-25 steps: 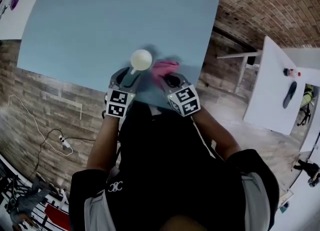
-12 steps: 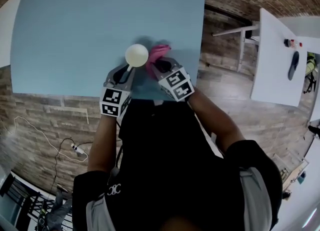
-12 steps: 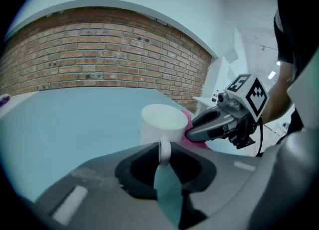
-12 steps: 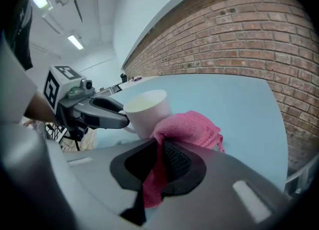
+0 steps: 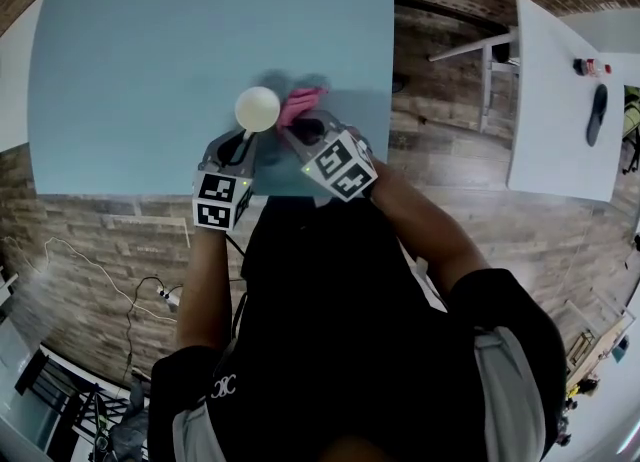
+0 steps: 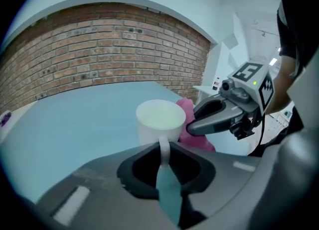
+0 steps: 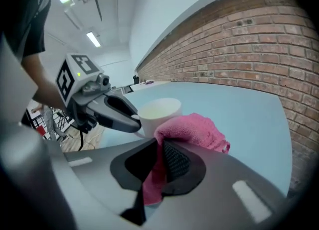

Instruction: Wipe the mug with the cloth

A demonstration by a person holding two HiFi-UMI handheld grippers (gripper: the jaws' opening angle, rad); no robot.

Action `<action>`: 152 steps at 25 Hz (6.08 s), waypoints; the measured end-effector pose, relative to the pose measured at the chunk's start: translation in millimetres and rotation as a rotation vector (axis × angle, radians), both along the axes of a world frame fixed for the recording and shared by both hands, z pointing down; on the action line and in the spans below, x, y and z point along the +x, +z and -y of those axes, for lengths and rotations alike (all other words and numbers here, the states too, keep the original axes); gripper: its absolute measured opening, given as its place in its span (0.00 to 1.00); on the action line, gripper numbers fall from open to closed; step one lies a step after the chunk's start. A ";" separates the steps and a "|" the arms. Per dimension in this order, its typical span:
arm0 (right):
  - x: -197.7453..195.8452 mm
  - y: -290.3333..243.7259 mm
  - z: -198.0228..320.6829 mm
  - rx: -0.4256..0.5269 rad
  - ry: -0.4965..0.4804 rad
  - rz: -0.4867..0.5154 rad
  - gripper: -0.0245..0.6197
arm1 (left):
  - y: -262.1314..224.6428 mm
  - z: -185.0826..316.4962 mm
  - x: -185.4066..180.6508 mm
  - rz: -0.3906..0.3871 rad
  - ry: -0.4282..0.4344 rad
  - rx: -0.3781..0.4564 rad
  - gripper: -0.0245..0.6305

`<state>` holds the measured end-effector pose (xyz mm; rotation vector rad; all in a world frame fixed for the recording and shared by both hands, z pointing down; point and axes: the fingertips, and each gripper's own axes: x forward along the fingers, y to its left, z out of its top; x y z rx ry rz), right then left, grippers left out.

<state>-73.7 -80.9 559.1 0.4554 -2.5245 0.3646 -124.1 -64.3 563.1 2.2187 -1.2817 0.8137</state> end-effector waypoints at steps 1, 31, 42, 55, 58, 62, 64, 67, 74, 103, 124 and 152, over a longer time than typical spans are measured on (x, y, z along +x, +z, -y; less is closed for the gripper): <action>-0.6 -8.4 0.2 -0.008 0.003 0.022 0.09 | 0.3 0.2 0.7 -0.001 -0.007 -0.004 0.12; -6.2 -34.0 20.3 -0.041 -0.048 0.072 0.09 | 28.0 -15.2 8.3 0.109 0.069 -0.137 0.12; -13.7 1.2 15.2 -0.071 -0.094 -0.024 0.09 | 30.0 -17.2 1.3 0.125 0.042 -0.140 0.11; -20.5 -14.8 5.1 -0.054 -0.116 0.013 0.09 | 22.0 -14.6 0.2 0.087 0.025 -0.172 0.12; -27.8 -8.8 -4.1 -0.061 -0.133 0.000 0.09 | 21.9 -14.9 -4.7 0.080 0.005 -0.188 0.12; -35.6 -6.6 -17.6 -0.034 -0.175 -0.020 0.09 | 21.5 -15.3 -7.2 0.049 -0.023 -0.215 0.12; -40.0 -5.6 -27.1 0.010 -0.218 -0.042 0.09 | 20.6 -14.7 -6.3 0.031 -0.039 -0.232 0.12; -45.2 -2.7 -39.5 0.098 -0.279 -0.090 0.09 | 20.6 -14.2 -4.3 0.041 -0.039 -0.256 0.12; -43.4 2.6 -41.5 0.143 -0.333 -0.117 0.09 | 17.3 -16.9 -2.6 0.063 0.009 -0.280 0.12; 4.2 -26.1 -16.7 0.016 -0.509 0.027 0.09 | 16.5 -46.4 -14.5 0.695 0.862 -0.217 0.11; -7.4 -57.7 -1.1 -0.151 -0.508 0.174 0.09 | 23.2 -42.8 -7.0 0.772 0.867 -0.153 0.11; -48.8 -71.1 8.9 -0.580 -0.670 0.273 0.09 | 22.9 -24.0 14.4 0.730 0.789 -0.137 0.11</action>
